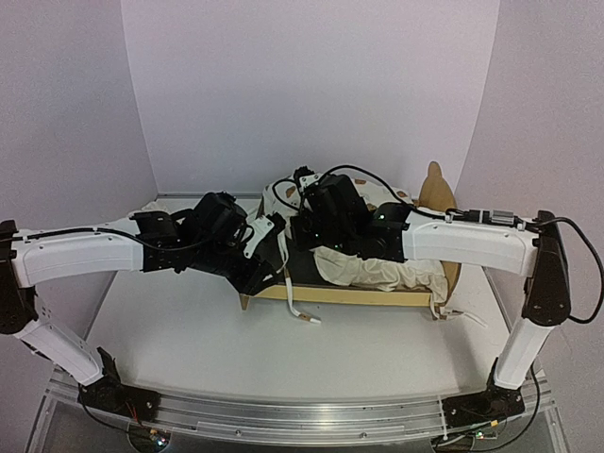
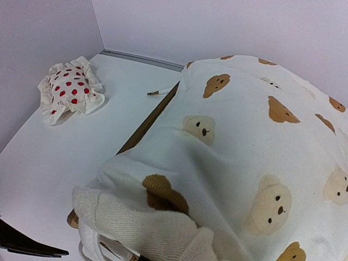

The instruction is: Set up the pet bed

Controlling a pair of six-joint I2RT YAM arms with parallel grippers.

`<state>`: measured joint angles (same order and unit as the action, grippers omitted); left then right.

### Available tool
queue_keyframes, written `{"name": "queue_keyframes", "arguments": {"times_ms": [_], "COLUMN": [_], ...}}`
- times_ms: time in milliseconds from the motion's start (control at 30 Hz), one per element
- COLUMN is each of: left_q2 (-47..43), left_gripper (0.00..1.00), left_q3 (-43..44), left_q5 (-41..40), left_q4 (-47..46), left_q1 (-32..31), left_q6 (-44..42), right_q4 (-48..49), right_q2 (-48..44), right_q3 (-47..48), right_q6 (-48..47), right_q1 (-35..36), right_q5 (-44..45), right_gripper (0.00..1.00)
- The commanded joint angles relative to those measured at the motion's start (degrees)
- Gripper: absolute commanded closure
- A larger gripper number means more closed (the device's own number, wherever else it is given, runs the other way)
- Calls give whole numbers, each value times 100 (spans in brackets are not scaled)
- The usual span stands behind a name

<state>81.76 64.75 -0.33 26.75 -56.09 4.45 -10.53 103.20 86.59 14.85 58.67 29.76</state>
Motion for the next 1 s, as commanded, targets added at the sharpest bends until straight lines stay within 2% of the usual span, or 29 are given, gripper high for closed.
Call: {"name": "queue_keyframes", "arguments": {"times_ms": [0,233,467,667,967], "left_q2": [225,513,762,688,791], "left_gripper": [46,49,69,99,100], "left_q3": [6,65,72,-12,-128], "left_q5": [-311,-623,-937,-1153,-712], "left_q4": [-71,-155,-279,-593,-872], "left_q1": [-16,-16,-6,96,493], "left_q6": [-61,-120,-150,-131,1], "right_q4": [42,42,42,42,42], "right_q2": [49,12,-38,-54,8], "right_q3": [208,151,122,105,116], "right_q6": [25,53,67,75,90], "right_q1": [-44,-54,-54,-54,-80], "right_q5": [-21,-66,-99,-108,-69], "right_gripper": [100,100,100,100,100]}}
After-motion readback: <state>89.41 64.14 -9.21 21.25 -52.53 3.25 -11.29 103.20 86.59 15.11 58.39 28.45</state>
